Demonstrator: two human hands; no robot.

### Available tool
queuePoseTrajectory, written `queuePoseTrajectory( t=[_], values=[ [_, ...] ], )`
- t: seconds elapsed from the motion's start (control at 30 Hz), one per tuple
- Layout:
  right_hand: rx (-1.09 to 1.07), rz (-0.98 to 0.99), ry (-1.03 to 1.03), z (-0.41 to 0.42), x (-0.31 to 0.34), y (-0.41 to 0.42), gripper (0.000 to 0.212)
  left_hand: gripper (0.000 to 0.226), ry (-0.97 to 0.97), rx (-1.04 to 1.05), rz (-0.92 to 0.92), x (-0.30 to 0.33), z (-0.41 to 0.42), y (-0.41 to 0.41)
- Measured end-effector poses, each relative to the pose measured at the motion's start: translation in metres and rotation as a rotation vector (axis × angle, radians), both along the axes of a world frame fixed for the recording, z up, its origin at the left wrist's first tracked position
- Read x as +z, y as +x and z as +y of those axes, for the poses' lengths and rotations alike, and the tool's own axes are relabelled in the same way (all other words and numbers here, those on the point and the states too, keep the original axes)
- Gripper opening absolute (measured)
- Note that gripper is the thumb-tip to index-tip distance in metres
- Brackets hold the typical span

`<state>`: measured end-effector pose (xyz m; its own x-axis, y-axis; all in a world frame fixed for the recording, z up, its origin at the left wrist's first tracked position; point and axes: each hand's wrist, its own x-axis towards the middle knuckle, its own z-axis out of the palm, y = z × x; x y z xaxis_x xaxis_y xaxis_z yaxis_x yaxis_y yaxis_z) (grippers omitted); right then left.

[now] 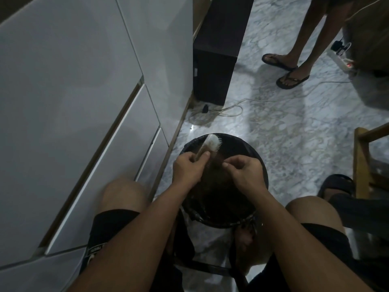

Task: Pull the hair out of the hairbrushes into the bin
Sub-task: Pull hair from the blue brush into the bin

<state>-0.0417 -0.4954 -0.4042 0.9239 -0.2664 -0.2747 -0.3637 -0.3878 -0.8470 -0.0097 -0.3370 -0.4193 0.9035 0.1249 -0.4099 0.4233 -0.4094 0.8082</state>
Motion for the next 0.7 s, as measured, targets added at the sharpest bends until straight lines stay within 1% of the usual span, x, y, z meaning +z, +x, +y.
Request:
queuePoseTrajectory(
  t=[0.13,0.23,0.3,0.4,0.43,0.57,0.63,0.7],
  values=[
    [-0.035,0.057,-0.007,-0.005,0.002,0.001,0.011,0.051,-0.018,0.152,-0.012,0.0,0.004,0.002],
    [-0.06,0.105,-0.004,-0.009,0.001,0.001,0.006,0.048,-0.061,0.18,-0.01,0.002,0.005,0.003],
    [-0.062,0.111,0.068,-0.008,0.002,0.001,0.008,0.042,-0.116,0.131,0.008,0.005,0.004,0.003],
    [-0.014,0.138,0.393,-0.004,0.004,-0.001,0.023,0.036,-0.125,0.001,0.024,0.007,0.0,0.0],
    [0.018,0.154,0.447,-0.002,0.004,-0.002,0.028,0.035,-0.122,-0.022,0.021,0.006,-0.002,-0.001],
    [0.101,0.225,0.439,0.005,0.001,-0.006,0.039,0.026,-0.111,-0.11,-0.002,0.005,-0.004,-0.001],
    [0.132,0.259,0.434,0.006,0.002,-0.008,0.043,0.028,-0.078,-0.134,-0.019,0.003,-0.004,0.0],
    [0.154,0.285,0.381,0.006,0.001,-0.007,0.037,0.033,-0.056,-0.114,-0.027,0.002,-0.002,0.0]
  ],
)
